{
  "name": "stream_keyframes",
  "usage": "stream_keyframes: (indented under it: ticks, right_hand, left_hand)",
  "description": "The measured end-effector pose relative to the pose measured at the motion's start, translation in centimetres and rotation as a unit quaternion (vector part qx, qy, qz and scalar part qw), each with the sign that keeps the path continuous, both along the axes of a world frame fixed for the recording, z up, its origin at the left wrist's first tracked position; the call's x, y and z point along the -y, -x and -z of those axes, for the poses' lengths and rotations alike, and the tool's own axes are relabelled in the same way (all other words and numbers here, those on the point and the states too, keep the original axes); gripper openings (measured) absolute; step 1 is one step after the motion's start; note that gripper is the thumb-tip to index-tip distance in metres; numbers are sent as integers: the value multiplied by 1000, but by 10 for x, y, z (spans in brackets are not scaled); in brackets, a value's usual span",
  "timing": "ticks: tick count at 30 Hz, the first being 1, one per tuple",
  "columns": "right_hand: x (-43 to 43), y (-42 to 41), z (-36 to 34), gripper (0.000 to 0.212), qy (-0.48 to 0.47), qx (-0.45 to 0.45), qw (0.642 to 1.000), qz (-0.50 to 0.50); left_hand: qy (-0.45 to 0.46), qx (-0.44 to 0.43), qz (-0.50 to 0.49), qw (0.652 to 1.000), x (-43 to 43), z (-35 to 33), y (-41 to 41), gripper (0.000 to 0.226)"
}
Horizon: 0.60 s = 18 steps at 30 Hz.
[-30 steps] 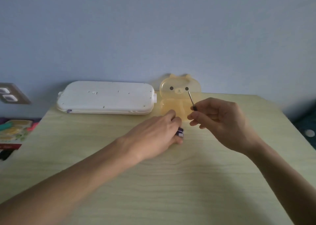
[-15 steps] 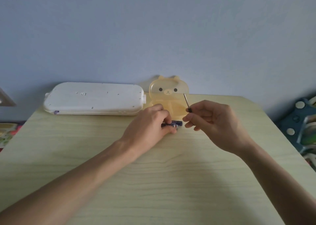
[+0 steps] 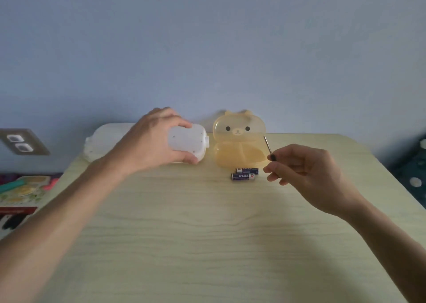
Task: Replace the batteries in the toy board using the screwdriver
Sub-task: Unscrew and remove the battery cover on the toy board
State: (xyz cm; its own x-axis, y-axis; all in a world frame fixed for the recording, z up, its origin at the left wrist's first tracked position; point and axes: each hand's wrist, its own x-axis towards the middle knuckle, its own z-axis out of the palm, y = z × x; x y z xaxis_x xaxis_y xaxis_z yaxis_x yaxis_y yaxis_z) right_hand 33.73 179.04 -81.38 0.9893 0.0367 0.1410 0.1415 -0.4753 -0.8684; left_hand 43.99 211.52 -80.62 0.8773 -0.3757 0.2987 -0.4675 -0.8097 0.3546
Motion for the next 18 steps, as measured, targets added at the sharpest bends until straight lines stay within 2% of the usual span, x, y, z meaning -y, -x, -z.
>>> stream_keyframes:
  ticks: [3, 7, 9, 14, 18]
  right_hand:
    - [-3, -1, -1, 4, -6, -4, 1000, -1]
    - [-10, -3, -3, 4, -13, 1, 1000, -12]
    - [-14, -4, -3, 3, -12, 2, 1000, -19]
    - [-23, -5, -2, 4, -16, 7, 999, -39]
    - [-30, -6, 0, 6, -12, 6, 998, -54]
  left_hand:
    - [-105, -63, -31, 992, -51, -1, -14, 117]
    - [-151, -113, -38, 981, -82, 12, -17, 134]
    - [-143, -121, -35, 982, -88, 17, -15, 130]
    - [-150, -90, -8, 985, -96, 23, 14, 96]
    - [-155, -72, 14, 985, -108, 25, 53, 86]
